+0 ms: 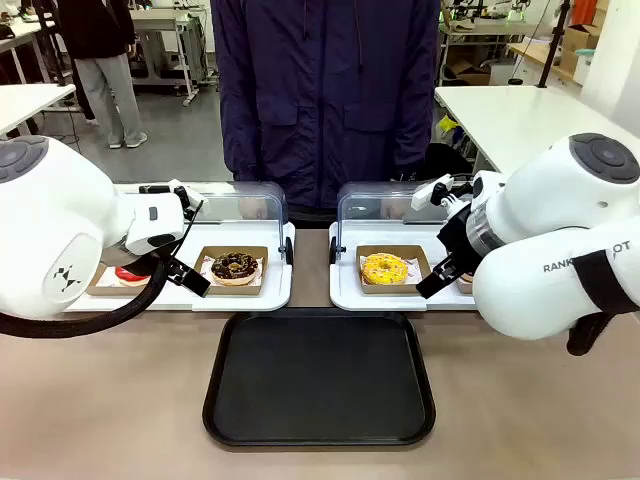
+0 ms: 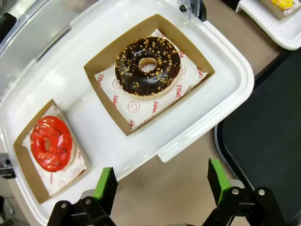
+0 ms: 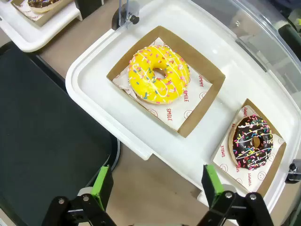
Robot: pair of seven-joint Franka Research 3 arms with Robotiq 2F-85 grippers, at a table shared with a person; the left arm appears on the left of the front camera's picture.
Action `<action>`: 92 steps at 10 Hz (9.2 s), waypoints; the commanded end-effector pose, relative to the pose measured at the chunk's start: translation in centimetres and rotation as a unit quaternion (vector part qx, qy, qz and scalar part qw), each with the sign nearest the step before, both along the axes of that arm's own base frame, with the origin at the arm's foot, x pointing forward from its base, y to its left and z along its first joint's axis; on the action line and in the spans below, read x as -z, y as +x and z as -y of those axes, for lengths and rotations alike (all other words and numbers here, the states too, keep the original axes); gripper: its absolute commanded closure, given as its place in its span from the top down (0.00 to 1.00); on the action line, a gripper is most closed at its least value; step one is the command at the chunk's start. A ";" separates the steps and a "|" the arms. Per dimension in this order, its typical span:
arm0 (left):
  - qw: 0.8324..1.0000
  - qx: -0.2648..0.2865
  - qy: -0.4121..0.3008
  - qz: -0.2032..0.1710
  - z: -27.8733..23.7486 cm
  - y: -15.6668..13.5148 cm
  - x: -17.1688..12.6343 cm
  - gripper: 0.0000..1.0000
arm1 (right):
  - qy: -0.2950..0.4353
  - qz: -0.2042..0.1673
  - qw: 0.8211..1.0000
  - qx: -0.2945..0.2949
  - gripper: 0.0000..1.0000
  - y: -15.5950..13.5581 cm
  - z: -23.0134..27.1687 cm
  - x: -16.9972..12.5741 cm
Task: Move the fourth donut from the left to the tray.
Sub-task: Pick up the Paper togo box containing the Donut indicated by the person and place it on the Handle tray.
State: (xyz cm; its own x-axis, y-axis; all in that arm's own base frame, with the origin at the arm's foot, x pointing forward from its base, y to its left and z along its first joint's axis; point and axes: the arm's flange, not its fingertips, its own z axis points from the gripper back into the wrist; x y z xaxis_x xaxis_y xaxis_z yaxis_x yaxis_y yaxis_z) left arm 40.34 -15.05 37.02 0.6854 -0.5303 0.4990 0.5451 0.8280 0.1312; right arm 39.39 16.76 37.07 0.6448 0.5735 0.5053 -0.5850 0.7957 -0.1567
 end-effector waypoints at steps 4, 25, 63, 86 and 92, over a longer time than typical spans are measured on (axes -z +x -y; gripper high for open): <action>1.000 0.000 0.000 0.000 0.0 0.0 0.0 1.00 | 0.000 0.000 1.000 0.000 1.00 0.0 0.0 0.0; 0.937 0.233 -0.259 0.016 -32.0 1.6 -18.4 1.00 | 0.279 0.123 0.943 -0.134 1.00 -2.5 38.3 -13.7; 0.913 0.262 -0.306 0.061 -34.4 1.3 -14.0 1.00 | 0.284 0.147 0.938 -0.135 1.00 -4.3 41.2 -12.7; 0.913 0.262 -0.306 0.061 -34.4 1.3 -14.0 1.00 | 0.284 0.147 0.938 -0.135 1.00 -4.3 41.2 -12.7; 0.913 0.262 -0.306 0.061 -34.4 1.3 -14.0 1.00 | 0.284 0.147 0.938 -0.135 1.00 -4.3 41.2 -12.7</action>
State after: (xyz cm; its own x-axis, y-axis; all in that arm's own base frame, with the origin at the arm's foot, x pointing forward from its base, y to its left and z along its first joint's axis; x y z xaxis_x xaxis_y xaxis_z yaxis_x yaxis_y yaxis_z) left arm 41.65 19.26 50.74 0.3400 -0.3649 0.8667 0.8971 0.4025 -0.1825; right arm 34.79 -24.30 49.76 0.3362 0.2853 0.8975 -0.7686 0.6338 0.0864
